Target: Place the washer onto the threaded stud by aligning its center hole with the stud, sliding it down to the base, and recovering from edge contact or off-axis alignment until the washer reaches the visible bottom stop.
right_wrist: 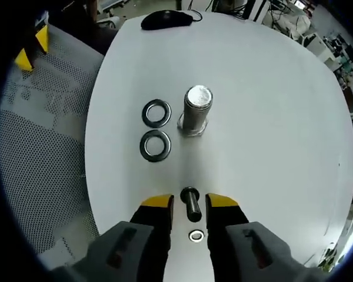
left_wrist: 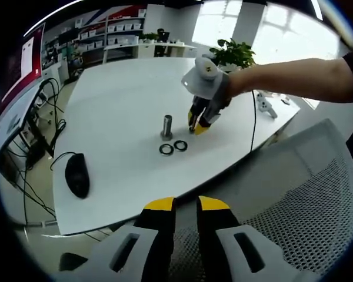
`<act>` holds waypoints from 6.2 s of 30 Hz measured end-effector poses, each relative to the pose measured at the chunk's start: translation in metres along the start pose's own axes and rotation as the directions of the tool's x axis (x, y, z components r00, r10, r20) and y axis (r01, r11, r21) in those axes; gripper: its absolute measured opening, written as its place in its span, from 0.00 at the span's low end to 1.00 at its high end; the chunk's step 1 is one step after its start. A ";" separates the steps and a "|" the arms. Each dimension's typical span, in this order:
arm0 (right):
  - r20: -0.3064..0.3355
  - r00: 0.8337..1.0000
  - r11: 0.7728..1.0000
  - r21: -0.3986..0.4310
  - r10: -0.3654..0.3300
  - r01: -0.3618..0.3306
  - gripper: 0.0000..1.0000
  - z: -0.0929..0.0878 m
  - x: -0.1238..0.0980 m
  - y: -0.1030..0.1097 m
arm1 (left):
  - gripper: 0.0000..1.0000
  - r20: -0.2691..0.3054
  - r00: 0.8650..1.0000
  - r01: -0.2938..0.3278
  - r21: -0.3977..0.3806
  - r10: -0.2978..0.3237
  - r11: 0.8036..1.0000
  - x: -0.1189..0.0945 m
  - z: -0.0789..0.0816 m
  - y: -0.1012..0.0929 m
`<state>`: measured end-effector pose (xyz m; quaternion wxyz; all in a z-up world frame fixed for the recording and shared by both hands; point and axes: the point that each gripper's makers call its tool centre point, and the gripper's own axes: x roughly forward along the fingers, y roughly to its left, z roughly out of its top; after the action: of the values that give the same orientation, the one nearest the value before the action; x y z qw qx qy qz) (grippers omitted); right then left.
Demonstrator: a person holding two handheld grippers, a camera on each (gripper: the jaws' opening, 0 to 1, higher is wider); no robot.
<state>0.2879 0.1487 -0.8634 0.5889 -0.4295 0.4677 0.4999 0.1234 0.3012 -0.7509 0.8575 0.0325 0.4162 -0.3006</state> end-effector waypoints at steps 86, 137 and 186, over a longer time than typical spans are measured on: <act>-0.003 1.000 0.984 0.179 -0.015 0.015 0.22 -0.057 -0.006 -0.007 | 0.11 0.005 1.000 -0.019 -0.001 0.019 1.000 0.000 0.001 0.002; 0.001 1.000 0.988 0.151 -0.026 0.025 0.17 -0.055 -0.003 -0.018 | 0.11 -0.011 1.000 -0.007 -0.002 0.007 1.000 0.001 -0.001 0.002; -0.104 0.991 0.996 -0.035 -0.085 0.082 0.16 -0.055 -0.003 -0.015 | 0.12 -0.004 1.000 -0.013 0.008 0.013 1.000 0.001 0.000 0.002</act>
<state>0.2961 0.0925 -0.8701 0.5770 -0.4836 0.4722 0.4585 0.1249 0.3021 -0.7519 0.8586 0.0394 0.4163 -0.2966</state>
